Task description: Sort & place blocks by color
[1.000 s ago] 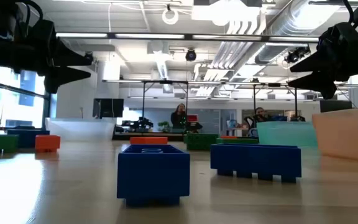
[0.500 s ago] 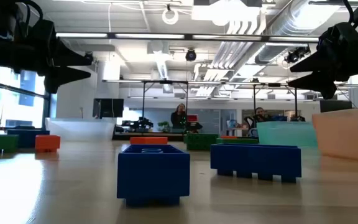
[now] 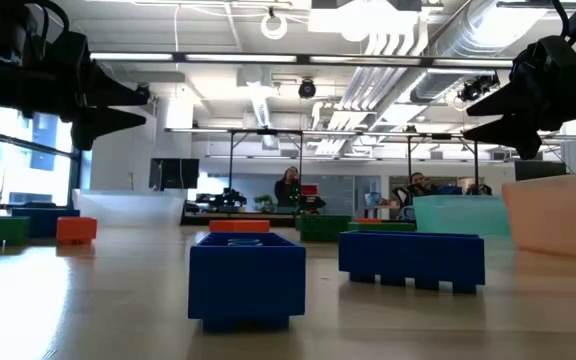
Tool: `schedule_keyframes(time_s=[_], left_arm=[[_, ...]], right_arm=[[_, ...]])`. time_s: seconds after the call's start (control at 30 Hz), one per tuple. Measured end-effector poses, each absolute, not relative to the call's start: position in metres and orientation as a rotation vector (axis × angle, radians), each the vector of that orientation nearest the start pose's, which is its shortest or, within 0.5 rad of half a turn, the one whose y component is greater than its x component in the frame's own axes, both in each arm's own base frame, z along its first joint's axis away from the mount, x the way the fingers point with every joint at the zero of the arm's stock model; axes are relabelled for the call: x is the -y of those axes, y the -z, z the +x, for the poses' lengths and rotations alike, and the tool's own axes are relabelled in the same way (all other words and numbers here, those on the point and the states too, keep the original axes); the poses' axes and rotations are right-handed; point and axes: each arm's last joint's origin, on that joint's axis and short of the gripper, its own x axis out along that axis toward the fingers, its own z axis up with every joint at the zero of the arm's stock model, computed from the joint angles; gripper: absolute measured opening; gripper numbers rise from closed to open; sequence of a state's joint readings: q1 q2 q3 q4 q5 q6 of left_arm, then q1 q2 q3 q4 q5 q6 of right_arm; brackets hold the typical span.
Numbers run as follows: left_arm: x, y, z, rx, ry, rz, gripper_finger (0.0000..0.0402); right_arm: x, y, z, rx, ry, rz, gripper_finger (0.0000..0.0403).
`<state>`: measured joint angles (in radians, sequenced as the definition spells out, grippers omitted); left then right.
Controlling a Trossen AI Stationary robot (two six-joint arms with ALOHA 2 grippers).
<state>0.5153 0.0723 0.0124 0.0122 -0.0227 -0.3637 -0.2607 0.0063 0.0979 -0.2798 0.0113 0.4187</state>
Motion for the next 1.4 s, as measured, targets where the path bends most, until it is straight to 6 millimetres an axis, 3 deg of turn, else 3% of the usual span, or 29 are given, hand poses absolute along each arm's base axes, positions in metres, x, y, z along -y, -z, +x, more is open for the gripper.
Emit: schedule_keyframes(time_s=[0.83, 1.07, 1.4], left_arm=[[-0.050, -0.164, 0.088, 0.060, -0.532, -0.369, 0.0213], [-0.050, -0.164, 0.088, 0.100, -0.528, -0.500, 0.0213], [-0.049, -0.188, 0.086, 0.302, -0.459, -0.494, 0.0213]], right_arm=[[0.023, -0.169, 0.086, -0.128, 0.307, 0.438, 0.0231], [0.023, -0.169, 0.086, -0.128, 0.307, 0.438, 0.0231], [0.023, -0.169, 0.086, -0.128, 0.307, 0.438, 0.0231]])
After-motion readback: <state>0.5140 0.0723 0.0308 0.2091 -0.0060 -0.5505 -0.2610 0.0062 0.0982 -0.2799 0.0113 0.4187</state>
